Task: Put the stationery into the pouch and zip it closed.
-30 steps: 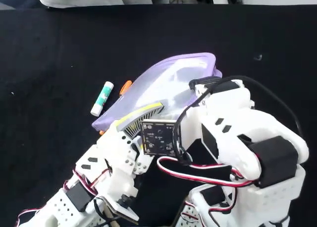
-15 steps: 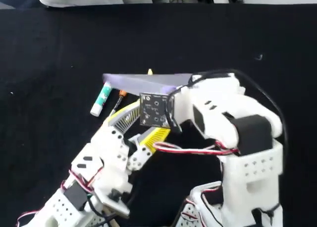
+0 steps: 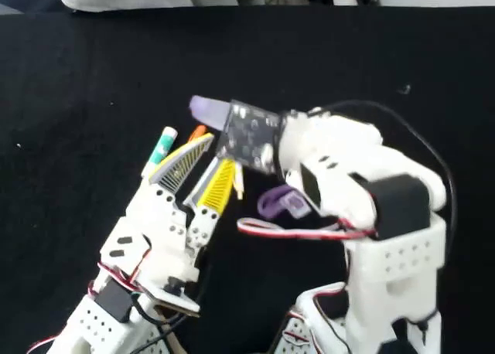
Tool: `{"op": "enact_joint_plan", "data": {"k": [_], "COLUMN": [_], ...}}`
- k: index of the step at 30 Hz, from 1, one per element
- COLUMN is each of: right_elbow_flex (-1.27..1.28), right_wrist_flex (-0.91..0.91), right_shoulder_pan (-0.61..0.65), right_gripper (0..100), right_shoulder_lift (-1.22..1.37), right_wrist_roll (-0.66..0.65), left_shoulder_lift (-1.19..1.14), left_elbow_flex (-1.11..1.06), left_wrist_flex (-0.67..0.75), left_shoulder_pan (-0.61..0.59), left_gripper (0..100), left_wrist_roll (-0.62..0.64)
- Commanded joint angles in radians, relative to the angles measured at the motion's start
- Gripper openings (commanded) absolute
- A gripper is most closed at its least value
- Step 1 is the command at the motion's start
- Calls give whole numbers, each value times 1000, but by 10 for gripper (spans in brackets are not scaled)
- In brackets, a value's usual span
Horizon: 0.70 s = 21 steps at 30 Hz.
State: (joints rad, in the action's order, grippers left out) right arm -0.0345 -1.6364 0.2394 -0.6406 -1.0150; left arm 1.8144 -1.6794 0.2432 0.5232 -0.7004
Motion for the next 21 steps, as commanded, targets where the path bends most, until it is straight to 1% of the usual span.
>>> {"op": "enact_joint_plan", "data": {"k": [1, 2, 5, 9, 11, 14, 16, 21], "right_elbow_flex": [-209, -263, -418, -532, -532, -538, -541, -539], "right_wrist_flex": [-110, -129, -129, -129, -129, -127, -127, -129], "right_shoulder_pan": [-31, -35, -101, -123, -117, -117, -123, -149], "right_gripper": [11, 11, 11, 11, 11, 11, 11, 11], "right_shoulder_lift": [110, 143, 226, 306, 340, 403, 452, 555], "right_wrist_roll": [103, 138, 242, 265, 275, 371, 413, 468], "left_shoulder_lift": [11, 11, 11, 11, 11, 11, 11, 11], "left_elbow_flex": [-16, -15, -15, -18, -18, -19, -19, -1], "left_wrist_flex": [17, 17, 17, 15, 15, 15, 12, -127], "left_shoulder_pan": [-44, -51, -74, -104, -124, -159, -188, -280], "left_gripper": [120, 120, 120, 120, 120, 120, 120, 120], "left_wrist_roll": [11, 11, 11, 25, 97, 215, 276, 436]}}
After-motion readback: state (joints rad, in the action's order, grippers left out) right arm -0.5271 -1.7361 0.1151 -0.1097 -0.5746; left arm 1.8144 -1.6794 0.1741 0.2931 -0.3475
